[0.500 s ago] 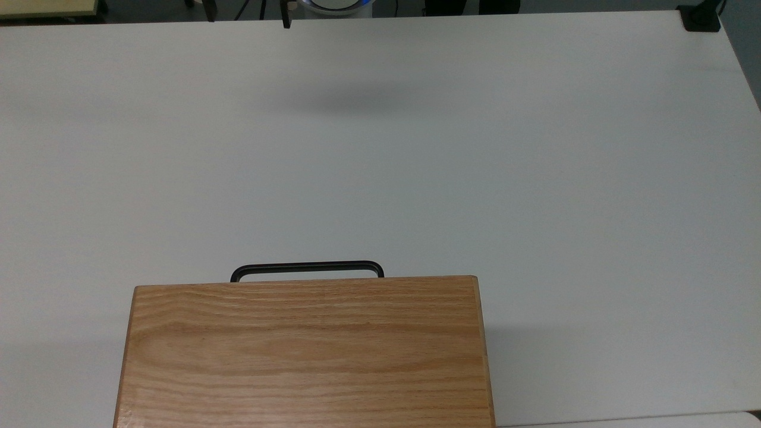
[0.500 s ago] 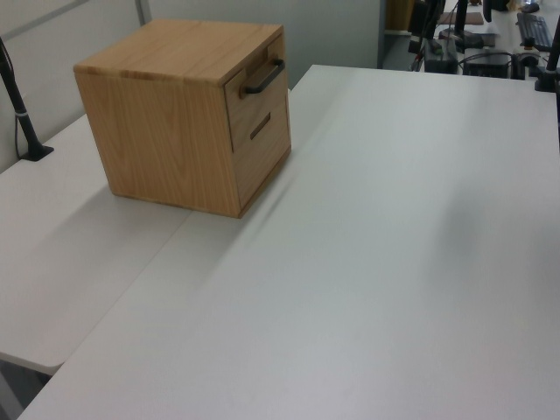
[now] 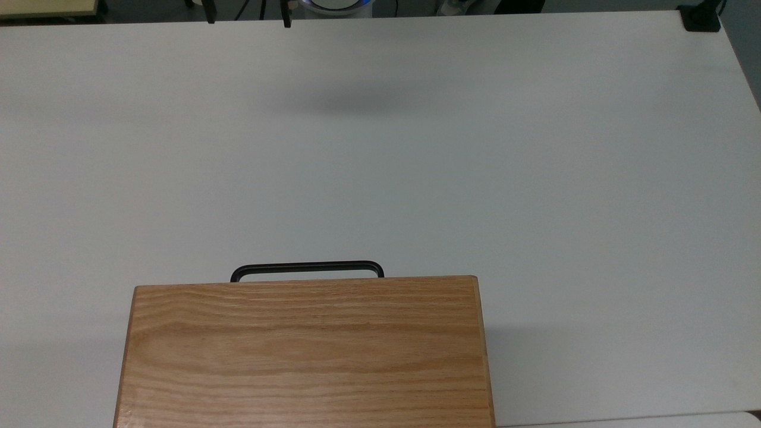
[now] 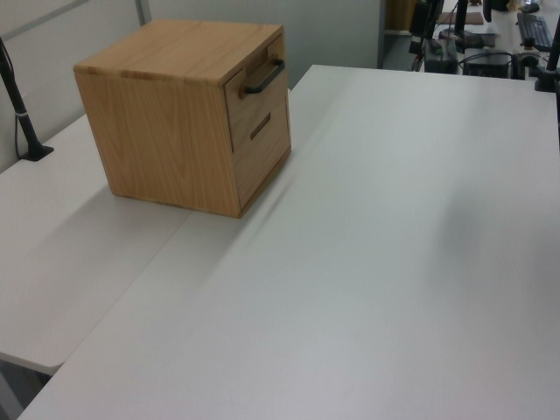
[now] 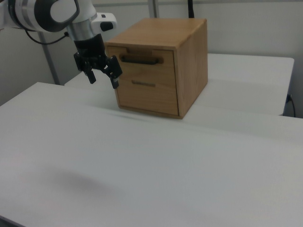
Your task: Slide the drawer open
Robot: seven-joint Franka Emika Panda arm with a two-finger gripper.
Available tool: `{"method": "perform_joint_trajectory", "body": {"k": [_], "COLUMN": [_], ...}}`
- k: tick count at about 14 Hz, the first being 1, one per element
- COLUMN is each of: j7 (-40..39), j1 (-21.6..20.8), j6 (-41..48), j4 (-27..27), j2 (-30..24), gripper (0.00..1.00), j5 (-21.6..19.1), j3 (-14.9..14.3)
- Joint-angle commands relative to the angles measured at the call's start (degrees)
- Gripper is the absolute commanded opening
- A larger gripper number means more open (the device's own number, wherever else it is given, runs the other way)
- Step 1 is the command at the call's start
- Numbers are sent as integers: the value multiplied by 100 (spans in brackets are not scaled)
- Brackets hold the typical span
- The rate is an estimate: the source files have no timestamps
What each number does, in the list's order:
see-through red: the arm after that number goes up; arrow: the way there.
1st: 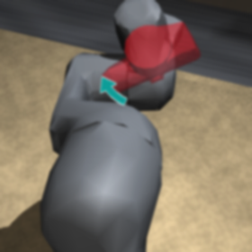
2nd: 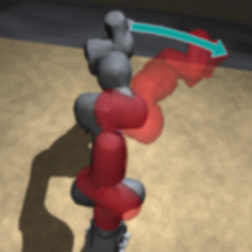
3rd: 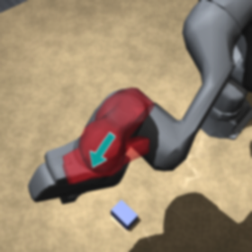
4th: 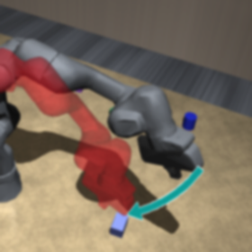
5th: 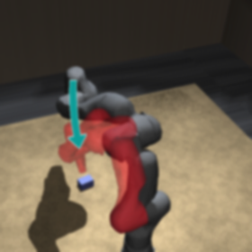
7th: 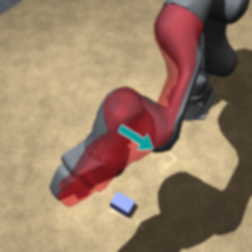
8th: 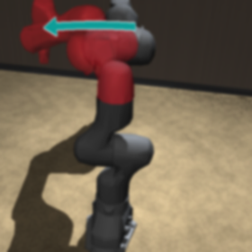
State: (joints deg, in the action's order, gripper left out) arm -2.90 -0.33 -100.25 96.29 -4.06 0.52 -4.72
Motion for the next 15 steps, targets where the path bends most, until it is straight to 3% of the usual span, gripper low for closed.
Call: {"method": "perform_joint_trajectory", "body": {"k": [1, 6, 10, 15], "j7": [-53, -18, 657, 2972], "j1": [-12, 15, 6, -38], "j6": [-83, -118, -519, -1442], "j4": [74, 83, 100, 74], "j2": [-33, -33, -7, 300], "gripper": [100, 100, 100, 100], "j5": [36, 80, 89, -7], "j3": [-38, -64, -47, -29]}}
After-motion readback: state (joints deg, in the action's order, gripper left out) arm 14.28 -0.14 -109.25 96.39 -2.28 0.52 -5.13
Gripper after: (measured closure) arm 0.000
